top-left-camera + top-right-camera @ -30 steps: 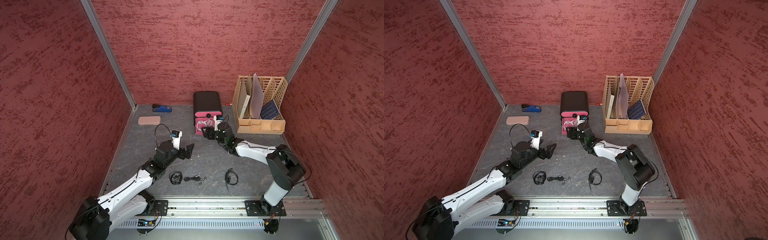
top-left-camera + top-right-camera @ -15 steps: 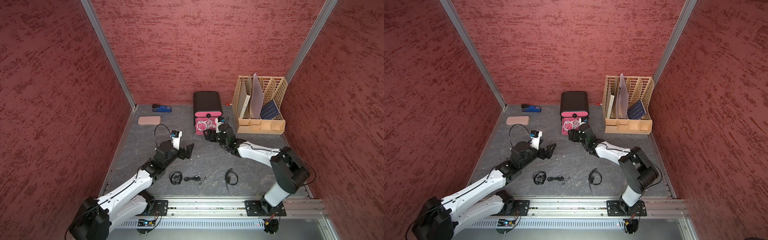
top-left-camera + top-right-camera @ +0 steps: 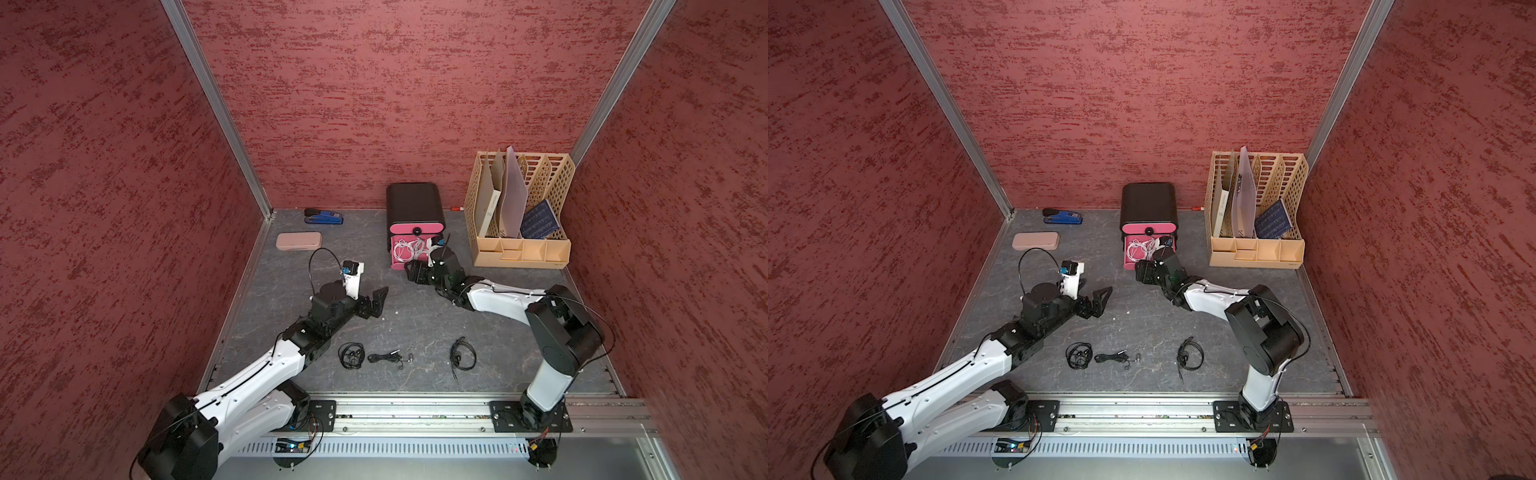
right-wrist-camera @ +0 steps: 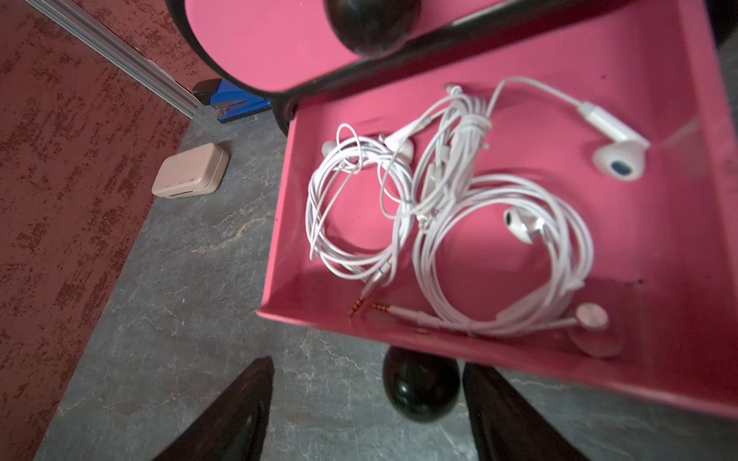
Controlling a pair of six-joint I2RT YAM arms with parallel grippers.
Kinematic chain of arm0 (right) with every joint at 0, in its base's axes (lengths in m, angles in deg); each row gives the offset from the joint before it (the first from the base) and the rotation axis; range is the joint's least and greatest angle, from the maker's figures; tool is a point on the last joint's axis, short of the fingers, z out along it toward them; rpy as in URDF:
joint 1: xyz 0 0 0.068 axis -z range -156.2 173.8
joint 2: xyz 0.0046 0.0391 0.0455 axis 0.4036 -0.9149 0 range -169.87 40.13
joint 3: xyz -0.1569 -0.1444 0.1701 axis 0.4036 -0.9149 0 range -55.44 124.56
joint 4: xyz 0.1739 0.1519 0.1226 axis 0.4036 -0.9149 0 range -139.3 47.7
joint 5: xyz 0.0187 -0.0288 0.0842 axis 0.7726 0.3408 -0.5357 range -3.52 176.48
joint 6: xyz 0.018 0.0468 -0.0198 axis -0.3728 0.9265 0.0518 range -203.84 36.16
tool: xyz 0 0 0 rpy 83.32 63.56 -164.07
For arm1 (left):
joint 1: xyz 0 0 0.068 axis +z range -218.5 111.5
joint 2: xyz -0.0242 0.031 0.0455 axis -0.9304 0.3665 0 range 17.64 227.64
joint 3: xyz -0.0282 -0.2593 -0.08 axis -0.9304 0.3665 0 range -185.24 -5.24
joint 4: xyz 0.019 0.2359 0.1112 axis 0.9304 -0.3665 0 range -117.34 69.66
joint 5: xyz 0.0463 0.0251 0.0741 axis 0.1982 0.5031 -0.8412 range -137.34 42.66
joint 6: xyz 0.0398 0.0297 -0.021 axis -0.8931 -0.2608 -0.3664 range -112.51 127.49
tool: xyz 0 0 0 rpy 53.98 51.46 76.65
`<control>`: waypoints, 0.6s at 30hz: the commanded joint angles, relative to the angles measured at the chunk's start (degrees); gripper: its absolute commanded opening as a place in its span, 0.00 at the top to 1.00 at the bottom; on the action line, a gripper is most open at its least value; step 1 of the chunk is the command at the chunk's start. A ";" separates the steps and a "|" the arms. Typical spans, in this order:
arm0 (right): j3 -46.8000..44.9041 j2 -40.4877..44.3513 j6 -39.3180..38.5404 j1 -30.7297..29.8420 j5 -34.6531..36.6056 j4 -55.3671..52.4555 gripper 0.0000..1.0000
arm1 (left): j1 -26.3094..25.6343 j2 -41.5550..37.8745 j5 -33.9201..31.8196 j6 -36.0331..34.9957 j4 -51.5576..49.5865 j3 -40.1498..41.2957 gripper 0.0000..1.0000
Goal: Place the wired earphones into the drawer by color
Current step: Close the drawer in the storage box.
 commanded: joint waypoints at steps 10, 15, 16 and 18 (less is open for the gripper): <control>7.10 -4.26 -0.52 1.16 2.79 -0.28 0.21 | 0.34 -0.40 -0.69 -0.62 1.34 0.60 0.00; 9.55 -5.89 -1.54 1.91 1.90 -0.37 0.21 | 0.28 -0.43 -0.78 -0.63 1.32 0.59 0.00; 10.19 -6.25 -1.79 2.00 1.82 -0.65 0.20 | 0.34 -0.44 -0.83 -0.63 1.38 0.63 0.00; 11.39 -6.82 -2.35 2.37 1.56 -0.98 0.21 | 0.27 -0.40 -0.96 -0.65 1.47 0.68 0.00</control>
